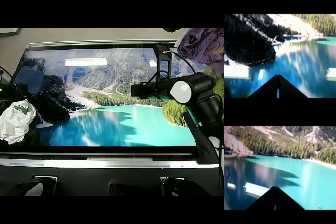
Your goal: Fold the clothes and pants, and hang the long-sleeved shirts on hangers.
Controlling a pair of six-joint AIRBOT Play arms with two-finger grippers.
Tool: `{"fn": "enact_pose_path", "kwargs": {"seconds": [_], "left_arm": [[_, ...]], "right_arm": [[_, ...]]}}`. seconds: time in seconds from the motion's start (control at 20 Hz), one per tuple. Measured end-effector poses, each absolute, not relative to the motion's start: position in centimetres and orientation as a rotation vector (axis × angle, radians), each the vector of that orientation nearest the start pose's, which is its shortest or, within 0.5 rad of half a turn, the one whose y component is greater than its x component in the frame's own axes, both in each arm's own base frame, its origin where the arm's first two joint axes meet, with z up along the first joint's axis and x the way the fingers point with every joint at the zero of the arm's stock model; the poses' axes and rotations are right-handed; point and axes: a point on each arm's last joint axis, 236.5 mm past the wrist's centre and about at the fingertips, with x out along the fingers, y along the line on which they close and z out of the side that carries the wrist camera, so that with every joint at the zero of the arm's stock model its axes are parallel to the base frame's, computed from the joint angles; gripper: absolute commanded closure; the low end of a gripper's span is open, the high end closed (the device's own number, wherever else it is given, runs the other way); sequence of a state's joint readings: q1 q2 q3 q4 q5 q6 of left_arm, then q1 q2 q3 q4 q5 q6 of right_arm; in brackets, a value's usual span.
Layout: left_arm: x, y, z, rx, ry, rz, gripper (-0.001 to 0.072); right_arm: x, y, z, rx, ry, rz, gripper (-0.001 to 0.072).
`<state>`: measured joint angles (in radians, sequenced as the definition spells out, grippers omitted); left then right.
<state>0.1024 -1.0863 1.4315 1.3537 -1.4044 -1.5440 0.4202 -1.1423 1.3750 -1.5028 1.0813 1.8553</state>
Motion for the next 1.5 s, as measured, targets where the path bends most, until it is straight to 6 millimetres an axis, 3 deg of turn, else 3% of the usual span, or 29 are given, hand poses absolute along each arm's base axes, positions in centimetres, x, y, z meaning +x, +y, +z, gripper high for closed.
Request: {"fn": "enact_pose_path", "kwargs": {"seconds": [0.45,0.5,0.6,0.75,1.05,1.15,1.3,1.5], "left_arm": [[36.4,-1.3,16.6,-0.175,1.041,-0.095,0.068],[36.5,-1.3,16.6,-0.175,1.039,-0.095,0.0571],[36.7,-1.0,16.6,-0.189,1.033,-0.074,-0.0013],[36.5,2.3,15.1,-0.218,1.081,0.1,-0.0013],[36.1,14.8,12.3,-0.287,1.036,0.5,-0.0013],[35.6,18.1,10.0,-0.319,1.031,0.577,-0.0013],[35.2,22.0,5.7,-0.364,1.022,0.649,-0.0013],[36.0,24.4,-0.2,-0.426,1.01,0.673,-0.0013]], "right_arm": [[38.7,18.8,16.3,0.143,0.884,0.315,0.0674],[38.8,18.8,16.3,0.144,0.882,0.316,0.0674],[38.8,18.9,16.4,0.145,0.879,0.316,0.0674],[38.9,18.9,16.4,0.145,0.877,0.316,0.0673],[38.5,18.7,16.0,0.137,0.897,0.312,0.0669],[38.2,18.6,15.7,0.132,0.916,0.308,0.061],[37.9,18.5,15.5,0.128,0.933,0.305,0.0611],[37.7,18.4,15.3,0.125,0.943,0.304,0.061]]}}
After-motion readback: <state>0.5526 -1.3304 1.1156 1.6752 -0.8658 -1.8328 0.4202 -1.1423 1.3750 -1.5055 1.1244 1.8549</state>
